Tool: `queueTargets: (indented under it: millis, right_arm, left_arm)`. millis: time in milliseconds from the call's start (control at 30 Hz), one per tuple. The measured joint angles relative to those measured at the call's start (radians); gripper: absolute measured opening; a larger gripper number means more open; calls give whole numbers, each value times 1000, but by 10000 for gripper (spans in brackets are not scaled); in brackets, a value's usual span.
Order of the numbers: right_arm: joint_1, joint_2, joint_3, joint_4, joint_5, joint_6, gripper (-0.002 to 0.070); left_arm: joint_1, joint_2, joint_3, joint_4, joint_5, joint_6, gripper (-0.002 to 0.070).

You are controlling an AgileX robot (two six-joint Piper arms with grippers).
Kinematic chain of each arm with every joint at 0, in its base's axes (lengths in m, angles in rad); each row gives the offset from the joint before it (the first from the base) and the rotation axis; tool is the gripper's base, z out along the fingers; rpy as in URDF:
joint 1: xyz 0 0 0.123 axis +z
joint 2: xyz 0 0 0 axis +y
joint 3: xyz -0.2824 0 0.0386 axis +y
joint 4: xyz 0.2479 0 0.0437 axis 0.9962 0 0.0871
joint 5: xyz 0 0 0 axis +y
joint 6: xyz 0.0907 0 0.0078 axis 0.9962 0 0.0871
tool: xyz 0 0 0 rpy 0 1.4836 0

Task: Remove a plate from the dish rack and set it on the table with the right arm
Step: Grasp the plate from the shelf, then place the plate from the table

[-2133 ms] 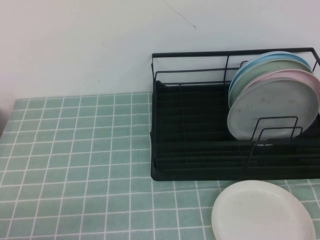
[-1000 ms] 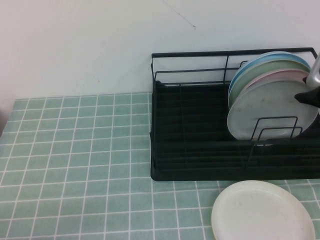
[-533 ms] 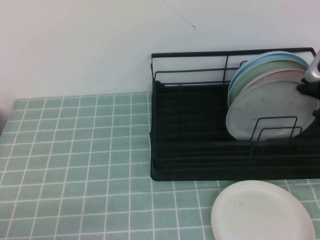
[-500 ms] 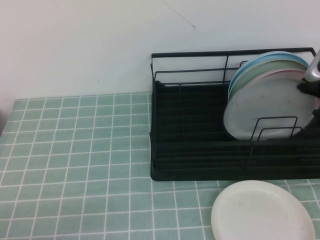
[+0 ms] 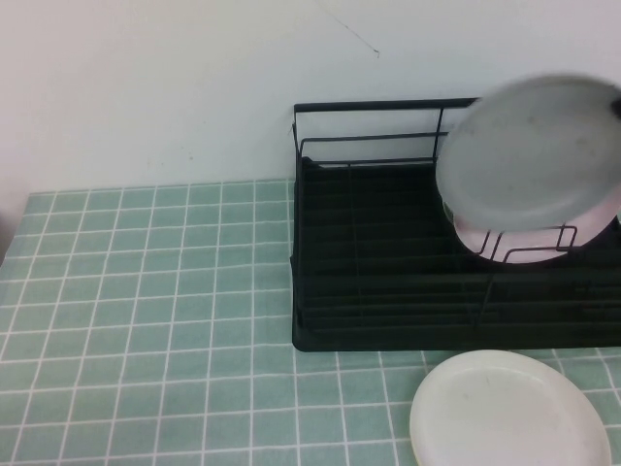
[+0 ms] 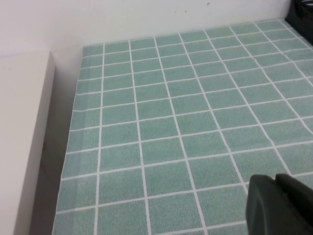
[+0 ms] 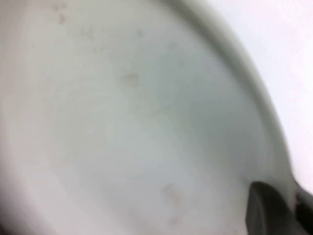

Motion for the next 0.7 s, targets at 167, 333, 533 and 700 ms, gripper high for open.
queueTargets:
  millis: [167, 333, 533, 700]
  right_arm:
    - [0, -148, 0, -193, 117, 230, 13]
    - [0, -305, 0, -361, 230, 535, 11]
    - [0, -453, 0, -405, 462, 843, 10]
    - [0, -524, 66, -458, 583, 1094, 10]
  left_arm:
    - [0, 0, 0, 0, 0, 0, -3]
    - [0, 0, 0, 0, 0, 0, -3]
    - [0, 0, 0, 0, 0, 0, -3]
    - [0, 0, 0, 0, 0, 0, -3]
